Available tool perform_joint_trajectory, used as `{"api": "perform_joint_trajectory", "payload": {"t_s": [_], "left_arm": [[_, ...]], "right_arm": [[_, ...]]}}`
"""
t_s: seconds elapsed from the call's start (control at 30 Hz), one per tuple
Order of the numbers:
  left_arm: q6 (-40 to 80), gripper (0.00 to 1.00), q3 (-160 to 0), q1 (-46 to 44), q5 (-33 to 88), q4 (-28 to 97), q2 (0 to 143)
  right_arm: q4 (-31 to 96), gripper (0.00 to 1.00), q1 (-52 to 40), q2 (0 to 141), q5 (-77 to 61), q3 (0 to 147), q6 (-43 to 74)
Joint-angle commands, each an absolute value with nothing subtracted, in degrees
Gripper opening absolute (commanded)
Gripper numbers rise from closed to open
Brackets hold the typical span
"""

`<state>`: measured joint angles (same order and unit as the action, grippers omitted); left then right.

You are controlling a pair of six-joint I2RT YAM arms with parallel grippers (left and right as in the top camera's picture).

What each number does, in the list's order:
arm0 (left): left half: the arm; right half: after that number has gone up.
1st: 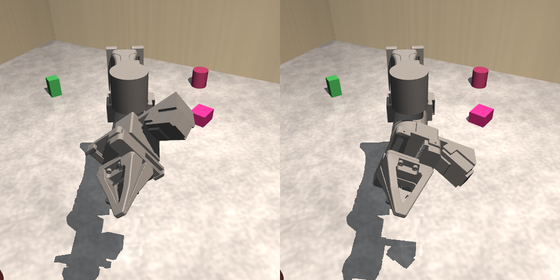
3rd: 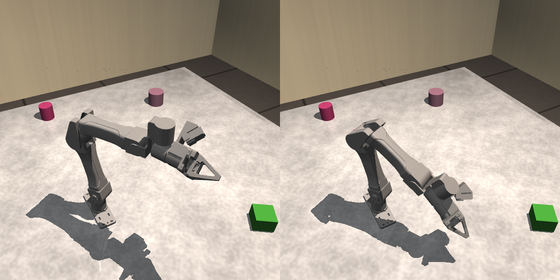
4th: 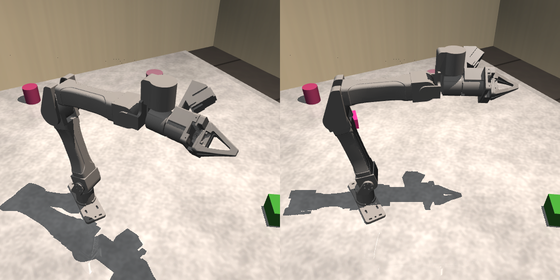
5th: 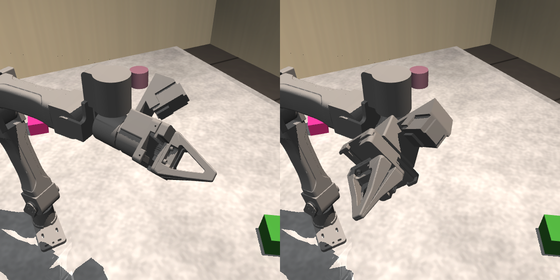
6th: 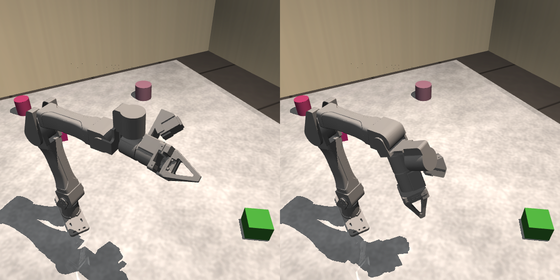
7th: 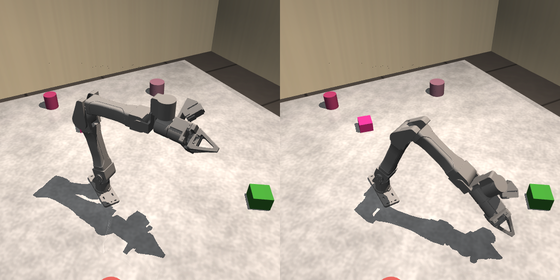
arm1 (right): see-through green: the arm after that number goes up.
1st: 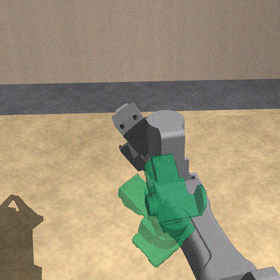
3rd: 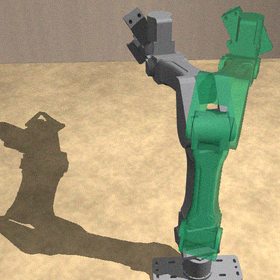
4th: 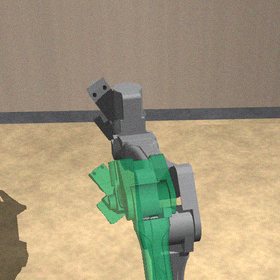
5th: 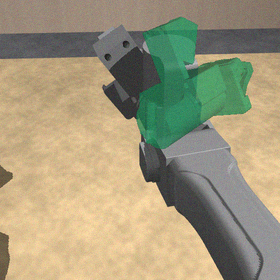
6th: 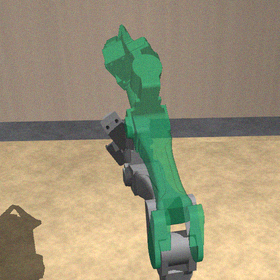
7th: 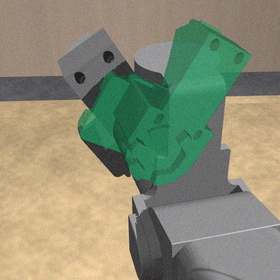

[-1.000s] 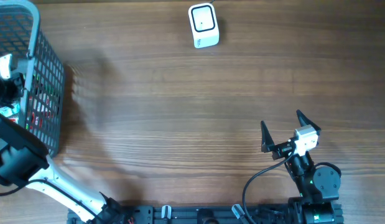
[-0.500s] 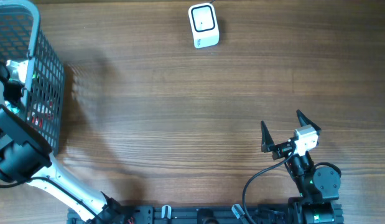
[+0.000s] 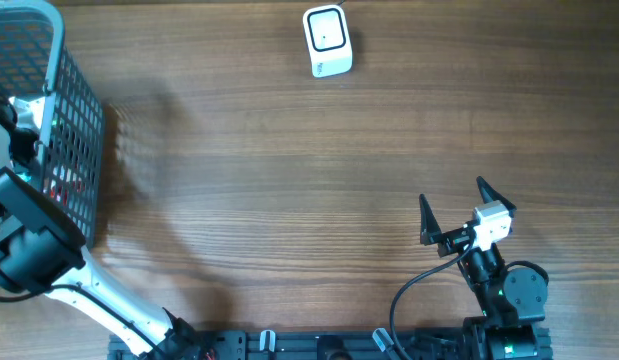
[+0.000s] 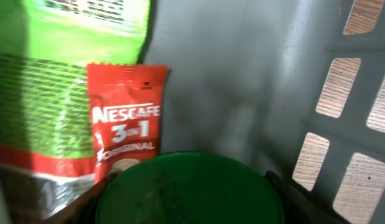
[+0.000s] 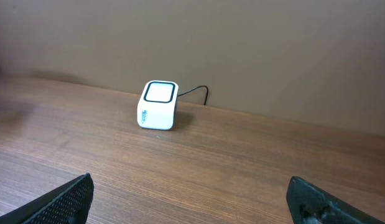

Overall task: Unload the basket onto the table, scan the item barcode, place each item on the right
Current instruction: 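Reach the left gripper into the basket and grasp the green-capped jar, then lift the jar out with the left gripper and set it on the table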

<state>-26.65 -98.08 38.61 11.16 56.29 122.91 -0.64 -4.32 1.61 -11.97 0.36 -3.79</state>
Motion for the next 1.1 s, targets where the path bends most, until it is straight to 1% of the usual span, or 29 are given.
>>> {"api": "perform_joint_trajectory", "payload": {"t_s": [0.0, 0.13, 0.27, 0.4, 0.57, 0.67, 0.73, 0.8, 0.9, 1.0, 1.07], "left_arm": [[-24.8, 0.59, -101.0, 38.7, 9.8, 55.6, 115.3], [-23.3, 0.57, -101.8, 38.7, 9.7, 53.8, 108.6], [-21.7, 0.58, -101.8, 38.7, 9.7, 51.0, 100.9], [-19.0, 0.58, -101.8, 38.5, 9.8, 45.5, 89.1], [-15.3, 0.58, -101.8, 36.4, 11.2, 44.8, 75.6], [-10.3, 0.57, -101.8, 31.5, 12.1, 48.8, 69.1], [-8.2, 0.56, -101.8, 27.9, 12.2, 52.0, 67.4], [-6.0, 0.56, -101.7, 22.1, 12.1, 57.1, 66.8], [-1.9, 0.55, -100.9, 13.1, 12.1, 63.4, 68.0], [2.3, 0.54, -98.4, 3.9, 11.8, 65.7, 70.9], [7.5, 0.54, -95.2, -3.7, 8.7, 65.5, 74.7]], "right_arm": [[-0.9, 1.00, -4.6, 1.4, -11.7, 0.3, -4.1], [-0.9, 1.00, -4.6, 1.4, -11.7, 0.3, -4.1], [-0.9, 1.00, -4.6, 1.4, -11.7, 0.3, -4.1], [-0.9, 1.00, -4.6, 1.4, -11.7, 0.3, -4.1], [-0.9, 1.00, -4.6, 1.4, -11.7, 0.3, -4.1], [-0.9, 1.00, -4.6, 1.4, -11.7, 0.3, -4.1], [-0.9, 1.00, -4.6, 1.4, -11.7, 0.3, -4.1], [-0.9, 1.00, -4.6, 1.4, -11.7, 0.3, -4.1], [-0.9, 1.00, -4.6, 1.4, -11.7, 0.3, -4.1], [-0.9, 1.00, -4.6, 1.4, -11.7, 0.3, -4.1], [-0.9, 1.00, -4.6, 1.4, -11.7, 0.3, -4.1]]}}
